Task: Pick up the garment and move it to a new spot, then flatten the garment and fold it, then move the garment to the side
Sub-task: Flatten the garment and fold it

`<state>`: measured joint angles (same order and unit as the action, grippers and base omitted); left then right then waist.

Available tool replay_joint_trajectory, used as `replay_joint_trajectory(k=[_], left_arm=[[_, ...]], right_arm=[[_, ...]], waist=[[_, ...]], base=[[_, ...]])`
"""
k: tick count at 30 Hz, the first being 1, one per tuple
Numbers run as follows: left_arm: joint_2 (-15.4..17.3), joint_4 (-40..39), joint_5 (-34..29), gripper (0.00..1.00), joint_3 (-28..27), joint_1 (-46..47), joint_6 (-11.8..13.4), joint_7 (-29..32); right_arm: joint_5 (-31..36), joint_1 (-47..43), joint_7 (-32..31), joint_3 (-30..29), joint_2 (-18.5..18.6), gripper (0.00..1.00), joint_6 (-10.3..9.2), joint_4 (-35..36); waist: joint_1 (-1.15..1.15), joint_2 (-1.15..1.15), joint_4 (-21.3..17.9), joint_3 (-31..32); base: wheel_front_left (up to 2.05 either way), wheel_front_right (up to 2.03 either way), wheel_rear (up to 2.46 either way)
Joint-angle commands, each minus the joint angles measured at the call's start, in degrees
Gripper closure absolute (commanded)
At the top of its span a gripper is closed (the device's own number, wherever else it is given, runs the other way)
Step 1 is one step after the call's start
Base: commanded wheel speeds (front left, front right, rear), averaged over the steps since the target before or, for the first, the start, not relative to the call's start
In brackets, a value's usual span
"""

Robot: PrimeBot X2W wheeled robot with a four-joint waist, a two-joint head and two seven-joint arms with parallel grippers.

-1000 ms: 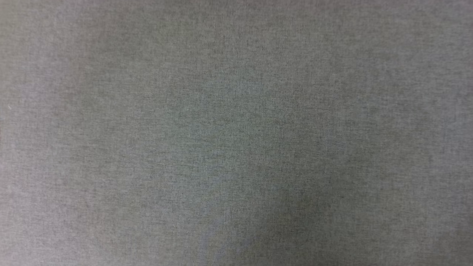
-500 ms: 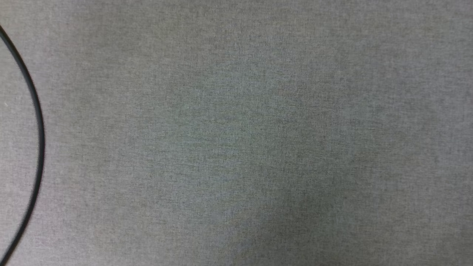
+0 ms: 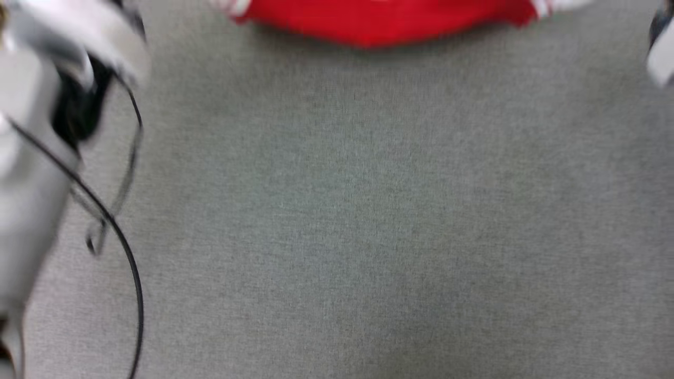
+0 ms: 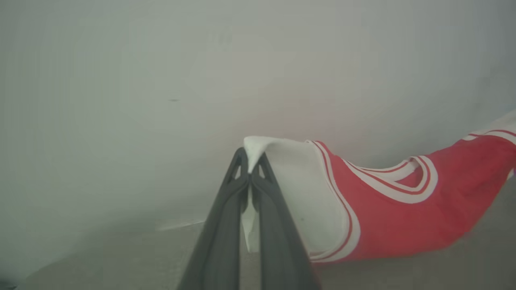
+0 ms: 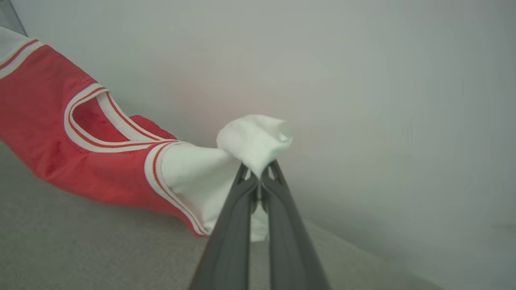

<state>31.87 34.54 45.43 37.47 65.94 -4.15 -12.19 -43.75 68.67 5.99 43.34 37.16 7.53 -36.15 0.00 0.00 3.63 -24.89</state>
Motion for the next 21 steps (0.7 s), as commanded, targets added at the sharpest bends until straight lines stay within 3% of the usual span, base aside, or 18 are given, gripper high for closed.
replay_joint_trajectory(k=[1,7,15,21], left_arm=[[0.69,-1.50,0.50,1.00,-0.22,-4.12,1.14,-0.69],[3.34,-10.94,4.39,1.00,-1.46,-24.73,7.06,-2.13],[4.99,-19.40,9.83,1.00,-3.82,-47.99,13.54,-2.78],[4.09,-20.51,11.63,1.00,-5.02,-57.66,14.76,-3.01]], right_arm=[[-0.98,-3.44,0.91,-0.05,0.98,1.00,-0.08,0.95],[-4.52,-20.32,3.48,-1.00,2.85,1.00,-0.08,4.21],[-5.50,-37.28,4.41,-3.42,0.50,1.00,-0.08,4.27],[-5.04,-45.92,4.56,-5.12,-1.07,1.00,-0.08,2.78]], waist=[[0.00,0.00,-0.12,3.39],[0.00,0.00,-0.39,9.31],[0.00,0.00,-1.68,15.22],[0.00,0.00,-1.65,18.46]], base=[[0.00,0.00,0.00],[0.00,0.00,0.00],[0.00,0.00,0.00],[0.00,0.00,0.00]])
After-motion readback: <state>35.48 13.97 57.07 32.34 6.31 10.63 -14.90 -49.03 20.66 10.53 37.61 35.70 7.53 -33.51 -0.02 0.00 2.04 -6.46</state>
